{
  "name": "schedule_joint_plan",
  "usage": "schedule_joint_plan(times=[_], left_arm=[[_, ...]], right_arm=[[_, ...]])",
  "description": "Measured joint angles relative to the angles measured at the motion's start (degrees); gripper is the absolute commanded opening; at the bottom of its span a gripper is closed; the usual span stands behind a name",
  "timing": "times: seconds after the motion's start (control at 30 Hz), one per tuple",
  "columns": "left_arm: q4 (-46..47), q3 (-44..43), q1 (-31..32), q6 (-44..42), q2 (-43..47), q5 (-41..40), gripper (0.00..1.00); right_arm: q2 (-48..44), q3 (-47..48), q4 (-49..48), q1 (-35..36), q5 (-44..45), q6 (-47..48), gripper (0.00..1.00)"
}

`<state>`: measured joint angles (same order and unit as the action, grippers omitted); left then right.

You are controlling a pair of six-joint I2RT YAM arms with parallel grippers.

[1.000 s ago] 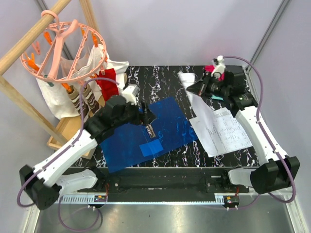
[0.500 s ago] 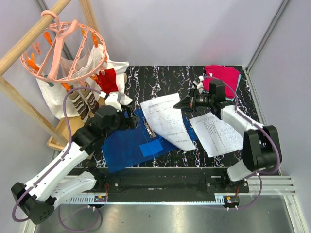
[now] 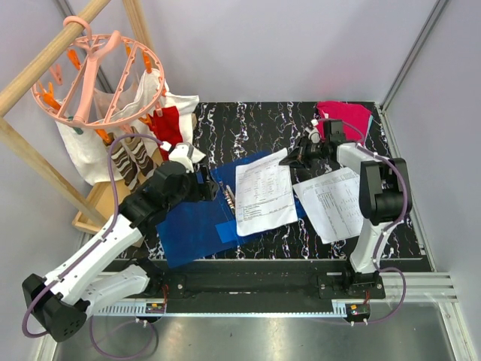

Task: Put the files into the folder

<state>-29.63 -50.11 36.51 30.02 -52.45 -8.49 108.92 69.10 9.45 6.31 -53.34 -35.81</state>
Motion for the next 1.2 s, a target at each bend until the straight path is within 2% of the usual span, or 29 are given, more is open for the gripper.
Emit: schedule_joint_plan(times=[0.2, 0.47, 0.67, 1.2], left_arm=[[0.68, 0.00, -0.02, -0.02, -1.05, 1.95, 0.83], [1.07, 0.00, -0.04, -0.07, -1.33, 3.58, 0.83], [1.20, 0.00, -0.11, -0.07, -2.29, 4.17, 0.82], [1.53, 0.00, -0.24, -0.09, -1.53, 4.42, 0.83]], right_arm=[[5.64, 8.61, 11.39, 0.98, 6.62, 13.33, 0.00], [11.08, 10.51, 15.89, 1.20, 8.20, 23.56, 0.00], [12.13, 11.74, 15.89, 3.10, 8.94, 26.64, 0.00], [15.02, 17.62, 12.26, 5.18, 8.68, 27.23, 0.00]])
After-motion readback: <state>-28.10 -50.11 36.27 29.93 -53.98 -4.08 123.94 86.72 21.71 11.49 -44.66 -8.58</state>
